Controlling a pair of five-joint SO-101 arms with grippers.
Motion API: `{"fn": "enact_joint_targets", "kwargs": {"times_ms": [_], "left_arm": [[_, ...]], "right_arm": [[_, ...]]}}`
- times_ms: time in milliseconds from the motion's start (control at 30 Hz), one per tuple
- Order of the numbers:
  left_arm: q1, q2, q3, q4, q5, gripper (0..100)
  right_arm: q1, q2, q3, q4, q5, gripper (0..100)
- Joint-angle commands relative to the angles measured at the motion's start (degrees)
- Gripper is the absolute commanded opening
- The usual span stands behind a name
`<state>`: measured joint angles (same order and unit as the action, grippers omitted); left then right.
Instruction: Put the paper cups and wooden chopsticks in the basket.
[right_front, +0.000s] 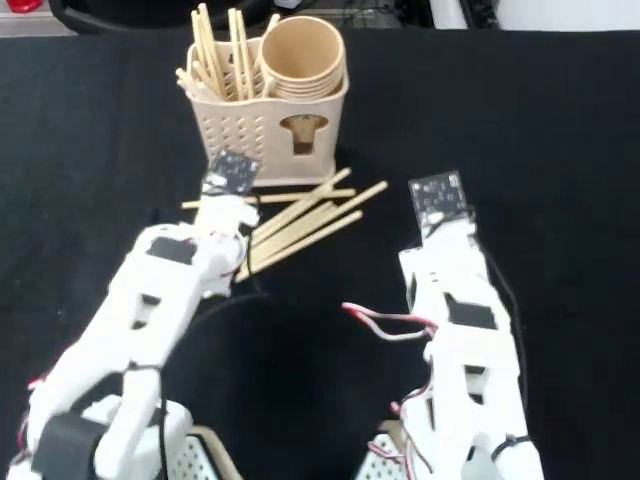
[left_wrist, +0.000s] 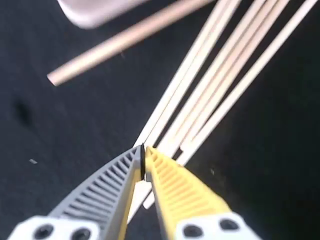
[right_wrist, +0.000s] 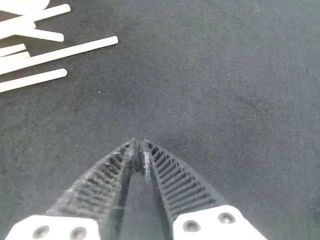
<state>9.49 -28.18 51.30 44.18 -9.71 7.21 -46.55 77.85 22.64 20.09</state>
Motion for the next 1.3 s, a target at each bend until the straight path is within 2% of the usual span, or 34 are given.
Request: {"fn": "enact_joint_targets", "kwargs": {"times_ms": [0,133,233,300,533,1033,1133,1267], "left_arm": [[0.3,-5.0,-1.0,-6.5,1.3,3],[1.0,-2.6,4.4,-30.8,15.3,3],[4.1,3.7,7.3,-46.2,16.4,3],[5.3,9.5,6.7,-49.9,16.6,3],[3.9,31.0,-4.4,-49.3,17.0,3],[3.6,29.6,-6.5,-46.5,17.9,3],[3.5,32.5,-12.2,-38.5,22.4,3],[3.7,38.5,-22.3,-25.6,23.4,3]], "right_arm": [[0.4,-1.5,-3.4,0.2,0.0,1.3],[0.4,-1.5,-3.5,0.2,0.0,1.3],[0.4,-1.5,-3.4,0.2,0.0,1.3],[0.4,-1.5,-3.4,0.2,0.0,1.3],[0.4,-1.5,-3.4,0.2,0.0,1.3],[0.4,-1.5,-3.4,0.3,0.1,1.3],[0.4,-1.5,-3.4,0.3,0.2,1.3],[0.4,-1.5,-3.4,0.3,0.3,1.3]]}}
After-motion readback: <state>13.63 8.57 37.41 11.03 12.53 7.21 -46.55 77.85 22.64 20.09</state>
